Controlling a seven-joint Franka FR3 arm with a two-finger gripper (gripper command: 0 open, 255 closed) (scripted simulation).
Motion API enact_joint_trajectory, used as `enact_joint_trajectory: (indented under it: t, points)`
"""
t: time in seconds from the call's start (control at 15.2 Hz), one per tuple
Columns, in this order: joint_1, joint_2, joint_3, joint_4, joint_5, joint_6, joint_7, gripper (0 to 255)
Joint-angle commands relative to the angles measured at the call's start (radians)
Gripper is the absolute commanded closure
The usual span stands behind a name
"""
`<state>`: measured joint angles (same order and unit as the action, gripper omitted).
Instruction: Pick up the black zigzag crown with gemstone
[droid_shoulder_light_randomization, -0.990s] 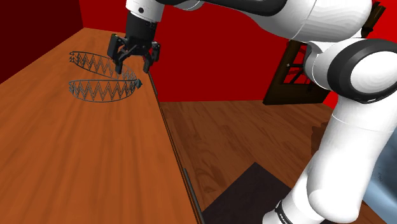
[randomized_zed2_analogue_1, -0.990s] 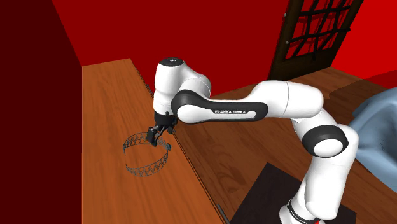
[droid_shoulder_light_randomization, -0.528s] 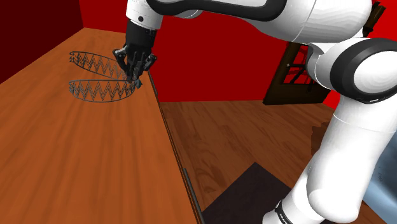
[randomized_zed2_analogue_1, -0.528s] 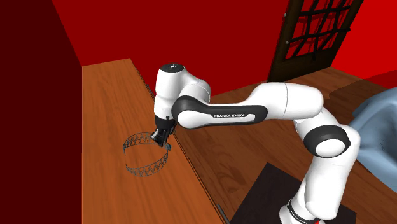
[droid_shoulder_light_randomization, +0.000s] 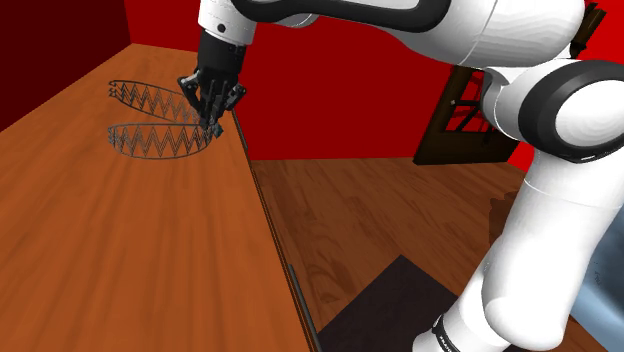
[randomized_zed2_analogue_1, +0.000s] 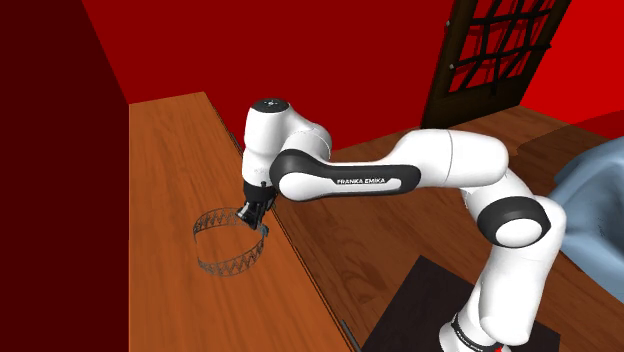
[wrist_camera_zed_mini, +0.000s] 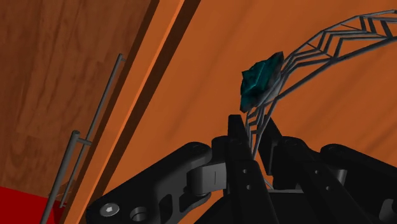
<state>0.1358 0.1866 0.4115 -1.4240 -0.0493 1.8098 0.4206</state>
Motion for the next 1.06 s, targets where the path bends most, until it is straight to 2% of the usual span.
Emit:
enact_joint_trajectory:
  t: [0.0,0.86,0.99]
  points:
    - [0.002,0.007,0.001,0.029,-0.003,-0.023,0.002,255]
    - [0.047,0.107,0.007,0.348,-0.051,-0.249,0.022,255]
    - [0.048,0.108,0.007,0.353,-0.051,-0.252,0.022,255]
